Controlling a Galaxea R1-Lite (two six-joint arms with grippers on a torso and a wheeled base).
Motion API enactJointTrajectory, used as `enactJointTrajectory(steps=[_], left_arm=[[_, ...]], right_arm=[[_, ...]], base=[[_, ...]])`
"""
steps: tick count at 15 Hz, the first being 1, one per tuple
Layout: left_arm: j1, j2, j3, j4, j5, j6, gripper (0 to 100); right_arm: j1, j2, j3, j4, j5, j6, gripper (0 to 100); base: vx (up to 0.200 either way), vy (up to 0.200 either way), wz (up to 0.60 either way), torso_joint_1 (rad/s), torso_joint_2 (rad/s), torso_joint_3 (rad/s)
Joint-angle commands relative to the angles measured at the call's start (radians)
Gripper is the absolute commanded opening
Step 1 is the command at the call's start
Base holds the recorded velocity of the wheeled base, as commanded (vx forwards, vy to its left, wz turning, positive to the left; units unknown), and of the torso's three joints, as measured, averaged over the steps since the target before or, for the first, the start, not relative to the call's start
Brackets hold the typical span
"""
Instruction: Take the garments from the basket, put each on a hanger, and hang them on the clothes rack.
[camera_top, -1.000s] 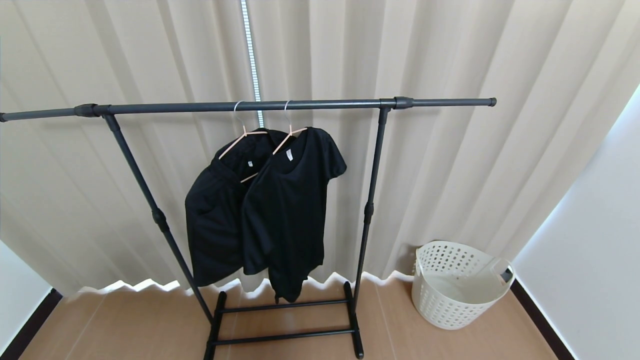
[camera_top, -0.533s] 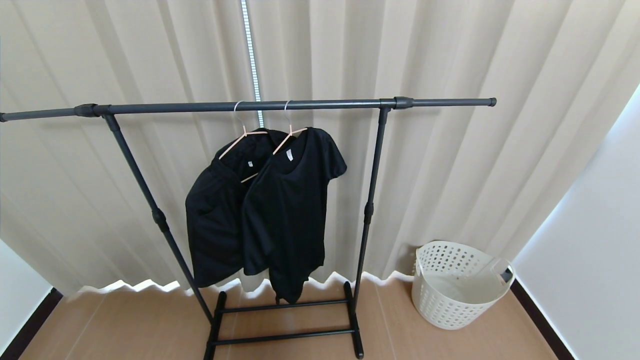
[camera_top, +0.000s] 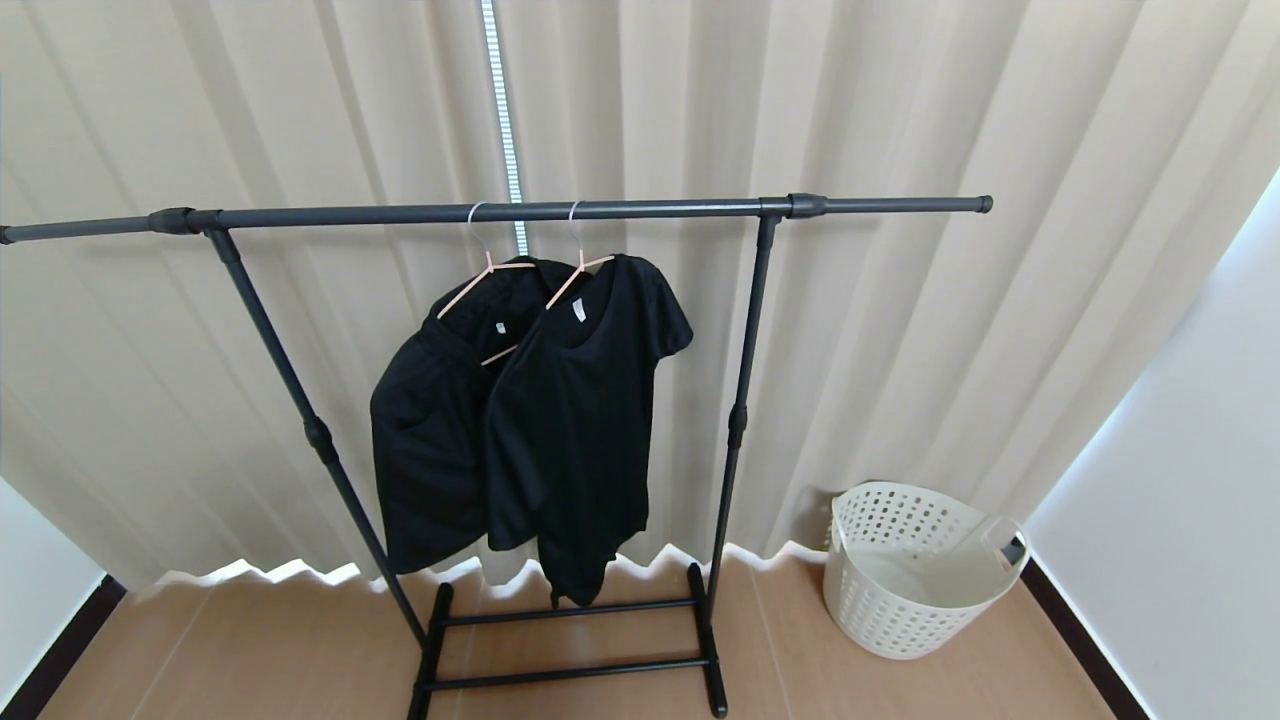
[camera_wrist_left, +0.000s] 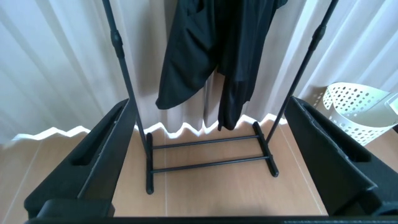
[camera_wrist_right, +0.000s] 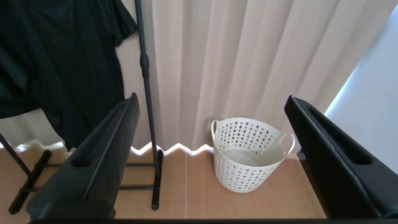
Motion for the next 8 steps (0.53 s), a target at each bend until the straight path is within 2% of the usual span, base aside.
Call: enactJointTrajectory(steps=[1,8], left_arm=[[0.000,0.005,0.000,0.000,0.000,0.001,100],[0.000,0.005,0.000,0.000,0.000,0.001,100]], right_arm=[[0.001,-0.001,0.000,0.000,0.000,-0.002,100],[0.001,0.000,0.000,0.000,0.002,-0.002,100]], base=[[0.000,0.000,0.00,0.000,0.00,0.000],[0.000,0.000,0.00,0.000,0.00,0.000]])
